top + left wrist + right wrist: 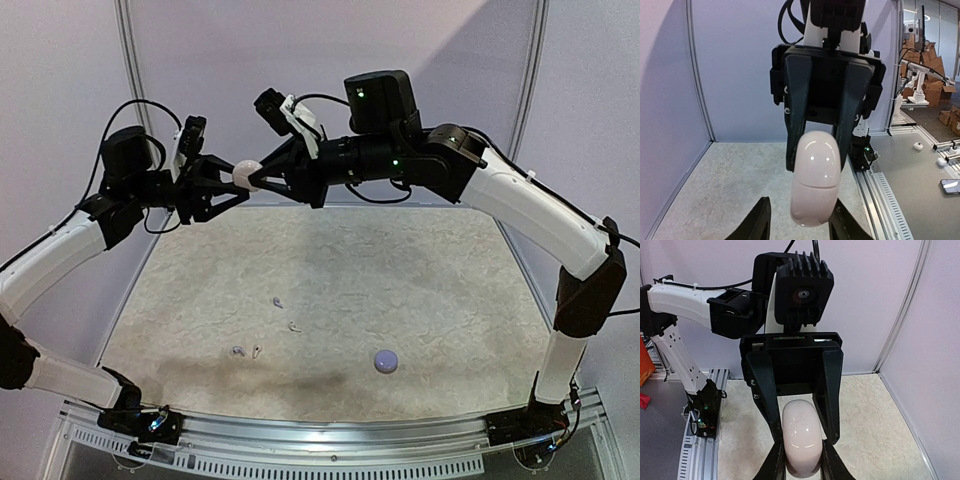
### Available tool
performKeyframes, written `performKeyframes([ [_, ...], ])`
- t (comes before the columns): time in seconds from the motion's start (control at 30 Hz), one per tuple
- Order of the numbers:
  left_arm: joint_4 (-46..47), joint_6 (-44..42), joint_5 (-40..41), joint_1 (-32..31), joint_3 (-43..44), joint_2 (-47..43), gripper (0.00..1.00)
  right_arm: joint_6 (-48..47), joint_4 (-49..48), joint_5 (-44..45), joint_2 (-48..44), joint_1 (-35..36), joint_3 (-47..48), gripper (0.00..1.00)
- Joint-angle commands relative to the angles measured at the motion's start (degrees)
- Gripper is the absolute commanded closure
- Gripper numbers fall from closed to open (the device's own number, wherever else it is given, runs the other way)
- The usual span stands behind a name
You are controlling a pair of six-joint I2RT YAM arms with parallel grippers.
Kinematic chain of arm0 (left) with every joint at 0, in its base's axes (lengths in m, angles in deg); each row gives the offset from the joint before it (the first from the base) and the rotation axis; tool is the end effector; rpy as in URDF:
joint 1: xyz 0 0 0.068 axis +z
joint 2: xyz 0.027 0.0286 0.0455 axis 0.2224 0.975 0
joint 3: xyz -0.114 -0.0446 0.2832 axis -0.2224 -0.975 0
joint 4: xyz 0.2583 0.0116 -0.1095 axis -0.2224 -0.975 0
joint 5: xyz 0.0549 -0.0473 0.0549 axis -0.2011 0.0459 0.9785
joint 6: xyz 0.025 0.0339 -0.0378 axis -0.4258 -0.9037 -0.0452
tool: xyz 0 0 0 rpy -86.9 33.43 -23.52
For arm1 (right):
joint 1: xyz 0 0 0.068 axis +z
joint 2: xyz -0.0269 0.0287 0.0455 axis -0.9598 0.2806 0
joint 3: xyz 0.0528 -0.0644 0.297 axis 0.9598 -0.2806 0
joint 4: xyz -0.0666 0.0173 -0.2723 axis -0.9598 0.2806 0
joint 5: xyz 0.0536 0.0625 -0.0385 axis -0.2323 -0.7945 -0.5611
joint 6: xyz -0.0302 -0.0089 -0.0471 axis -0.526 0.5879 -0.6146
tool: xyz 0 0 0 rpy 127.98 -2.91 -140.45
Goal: Insert the wireless bluetooth earbuds into the charging case
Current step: Pass from the right arm to the left, then open the charging case.
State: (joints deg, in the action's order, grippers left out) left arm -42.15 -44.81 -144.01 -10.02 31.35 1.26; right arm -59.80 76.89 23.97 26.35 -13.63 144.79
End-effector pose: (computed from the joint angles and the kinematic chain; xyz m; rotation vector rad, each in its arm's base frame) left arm 0.2486 -0.1444 0.4289 1.2018 1.2170 -1.2057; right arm 0.2180 0.4033 0.5007 -1.2837 1.4026 0.8844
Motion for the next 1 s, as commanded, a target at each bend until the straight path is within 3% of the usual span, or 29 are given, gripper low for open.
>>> performKeyframes([
  [0.0,1.9,0.4,-1.5,-1.1,0.8,0.7,0.62,-0.1,1.2,1.9,1.4,0.5,1.6,1.0],
  [0.3,3.0,0.8,-1.9,-1.5,0.5,0.9,1.0,0.0,1.5,1.9,1.7,0.5,1.7,1.0],
  [0.33,3.1,0.8,-1.7,-1.5,0.4,0.8,1.0,0.0,1.5,1.8,1.8,0.5,1.7,0.97],
  [0.43,2.8,-0.8,-1.1,-1.5,-0.1,0.4,1.0,0.0,1.5,3.1,1.7,0.4,1.5,0.44],
  [0.47,2.1,-2.9,-1.0,-1.6,-0.2,0.3,1.0,0.1,1.2,3.8,1.6,0.4,1.5,0.33],
  [0.5,0.8,-5.5,-1.0,-1.5,-0.1,0.3,1.0,0.1,1.0,4.8,1.6,0.5,1.5,0.3],
  [0.77,-12.7,-24.9,-1.3,-1.8,2.2,0.0,1.0,0.8,-0.7,9.7,1.6,-0.6,1.5,0.29],
  [0.97,-9.2,-22.3,-1.4,-1.9,1.3,-0.4,1.0,0.8,-0.9,12.1,2.0,-1.2,1.7,0.27],
])
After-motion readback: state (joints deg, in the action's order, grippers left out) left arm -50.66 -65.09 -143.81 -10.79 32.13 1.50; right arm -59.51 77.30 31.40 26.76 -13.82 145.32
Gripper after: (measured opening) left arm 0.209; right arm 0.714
